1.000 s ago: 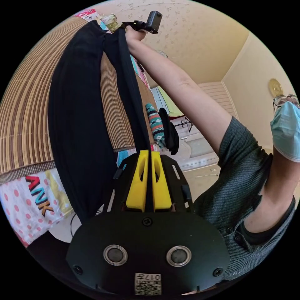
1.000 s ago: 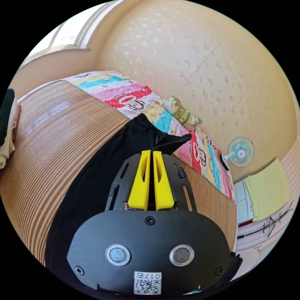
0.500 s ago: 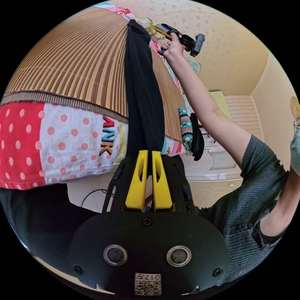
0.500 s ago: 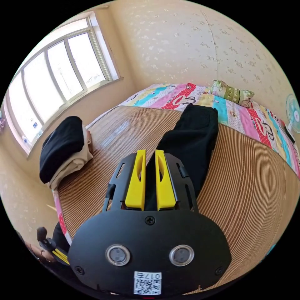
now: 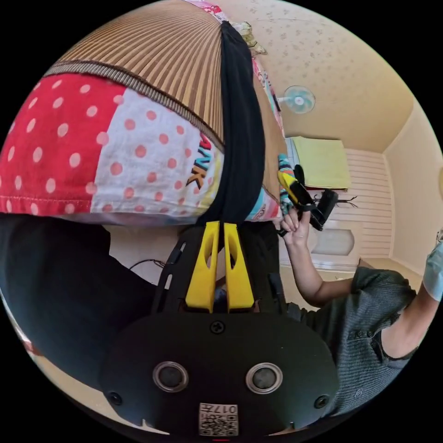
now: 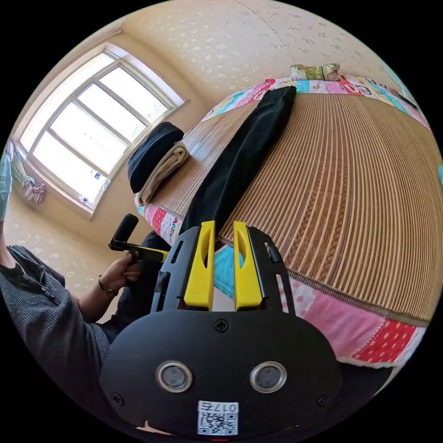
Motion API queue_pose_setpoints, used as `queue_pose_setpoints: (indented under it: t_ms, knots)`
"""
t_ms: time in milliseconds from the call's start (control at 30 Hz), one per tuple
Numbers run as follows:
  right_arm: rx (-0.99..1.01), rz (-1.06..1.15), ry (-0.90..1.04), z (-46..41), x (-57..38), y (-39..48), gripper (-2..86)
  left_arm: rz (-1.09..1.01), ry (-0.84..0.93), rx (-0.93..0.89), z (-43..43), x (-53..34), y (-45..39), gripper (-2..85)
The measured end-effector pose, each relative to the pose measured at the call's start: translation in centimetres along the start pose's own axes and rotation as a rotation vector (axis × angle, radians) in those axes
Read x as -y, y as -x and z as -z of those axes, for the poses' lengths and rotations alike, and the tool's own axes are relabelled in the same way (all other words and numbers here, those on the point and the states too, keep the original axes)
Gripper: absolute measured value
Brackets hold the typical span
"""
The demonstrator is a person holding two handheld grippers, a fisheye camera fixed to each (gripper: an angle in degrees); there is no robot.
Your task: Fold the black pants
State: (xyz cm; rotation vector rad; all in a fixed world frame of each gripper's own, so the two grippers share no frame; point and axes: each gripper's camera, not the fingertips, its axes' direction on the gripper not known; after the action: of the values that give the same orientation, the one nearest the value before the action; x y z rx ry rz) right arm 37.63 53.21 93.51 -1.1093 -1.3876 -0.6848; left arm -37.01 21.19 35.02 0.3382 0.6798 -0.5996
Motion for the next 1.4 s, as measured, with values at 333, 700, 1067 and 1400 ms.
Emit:
queue_pose_setpoints:
  t_ms: [333, 700, 1067, 1400]
  knots:
    - [0.059, -0.083, 0.112, -1.2, -2.5, -1.8, 12.0, -0.112, -0.138, 0.128, 1.0, -4.3, -6.6, 1.5]
    - [0.078, -0.102, 0.24, -2.0, -5.5, -3.4, 13.2, -0.238, -0.215, 0.036, 2.4, -10.5, -9.0, 0.0]
    - [0.658, -0.012, 0.21, 1.2, -6.3, -5.8, 3.0, -0.427, -0.252, 0.033, 3.1, -12.0, -13.3, -0.3]
    - [1.018, 0.603, 0.223, 17.1, -6.7, 6.6, 1.1, -0.642, -0.156, 0.159, -0.4, -0.3, -18.8, -1.0]
